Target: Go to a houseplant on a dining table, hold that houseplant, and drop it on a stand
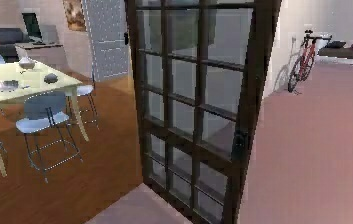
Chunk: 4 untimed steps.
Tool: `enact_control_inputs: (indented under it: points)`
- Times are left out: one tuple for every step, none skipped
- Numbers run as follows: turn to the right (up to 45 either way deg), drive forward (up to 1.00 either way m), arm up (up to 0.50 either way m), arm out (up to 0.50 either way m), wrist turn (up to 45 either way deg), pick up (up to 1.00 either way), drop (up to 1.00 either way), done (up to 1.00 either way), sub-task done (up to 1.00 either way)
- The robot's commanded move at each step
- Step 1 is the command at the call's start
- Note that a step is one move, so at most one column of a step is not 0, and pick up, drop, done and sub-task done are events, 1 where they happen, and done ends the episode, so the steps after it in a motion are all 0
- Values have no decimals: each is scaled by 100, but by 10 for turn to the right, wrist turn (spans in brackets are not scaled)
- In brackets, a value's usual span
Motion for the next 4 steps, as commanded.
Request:
enact_control_inputs:
  points:
    - [-450, 0, 0, 0, 0, 0, 0, 0, 0]
    - [-180, 0, 0, 0, 0, 0, 0, 0, 0]
    - [0, 70, 0, 0, 0, 0, 0, 0, 0]
    - [0, 80, 0, 0, 0, 0, 0, 0, 0]
